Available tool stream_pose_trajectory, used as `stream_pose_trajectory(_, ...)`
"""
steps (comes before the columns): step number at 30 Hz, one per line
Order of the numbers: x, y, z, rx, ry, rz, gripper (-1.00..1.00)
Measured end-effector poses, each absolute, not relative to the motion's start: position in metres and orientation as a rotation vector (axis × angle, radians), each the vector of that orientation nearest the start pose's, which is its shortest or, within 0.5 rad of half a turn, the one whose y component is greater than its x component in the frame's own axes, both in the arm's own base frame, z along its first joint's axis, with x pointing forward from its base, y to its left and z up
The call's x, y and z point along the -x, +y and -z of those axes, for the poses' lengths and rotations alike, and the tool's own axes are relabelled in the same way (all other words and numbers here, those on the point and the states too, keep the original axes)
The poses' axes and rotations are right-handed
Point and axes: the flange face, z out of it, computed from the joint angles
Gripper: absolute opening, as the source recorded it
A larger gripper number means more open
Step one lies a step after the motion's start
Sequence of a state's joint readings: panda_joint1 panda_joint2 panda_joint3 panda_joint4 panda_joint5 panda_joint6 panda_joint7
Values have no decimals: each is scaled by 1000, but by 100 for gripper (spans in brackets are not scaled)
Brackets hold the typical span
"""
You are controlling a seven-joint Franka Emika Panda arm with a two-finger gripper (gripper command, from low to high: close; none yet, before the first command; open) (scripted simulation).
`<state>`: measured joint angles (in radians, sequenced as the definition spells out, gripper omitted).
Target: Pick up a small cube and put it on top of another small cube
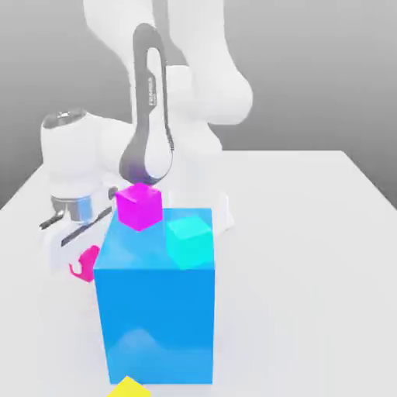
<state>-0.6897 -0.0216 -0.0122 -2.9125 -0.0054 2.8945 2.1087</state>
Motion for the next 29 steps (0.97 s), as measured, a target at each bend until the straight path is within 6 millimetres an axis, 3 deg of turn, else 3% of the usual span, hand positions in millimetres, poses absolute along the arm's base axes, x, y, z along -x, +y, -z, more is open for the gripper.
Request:
stream_pose_trajectory(6, -347, -217, -267, 1057, 2931, 83, -100)
stream_pose_trajectory(10, -398, -192, -331, 1431, 2758, 126, -100)
stream_pose_trajectory(15, -439, -129, -406, 1865, 2488, 128, -100)
stream_pose_trajectory(20, -451, -43, -470, 2255, 2162, 76, -100)
stream_pose_trajectory(22, -448, -20, -454, 2315, 2112, 17, -100)
stream_pose_trajectory(25, -447, -13, -411, 2332, 2097, -1, -100)
stream_pose_trajectory(26, -446, -13, -403, 2334, 2096, -2, 100)
stream_pose_trajectory(29, -446, -13, -403, 2334, 2096, -2, 100)
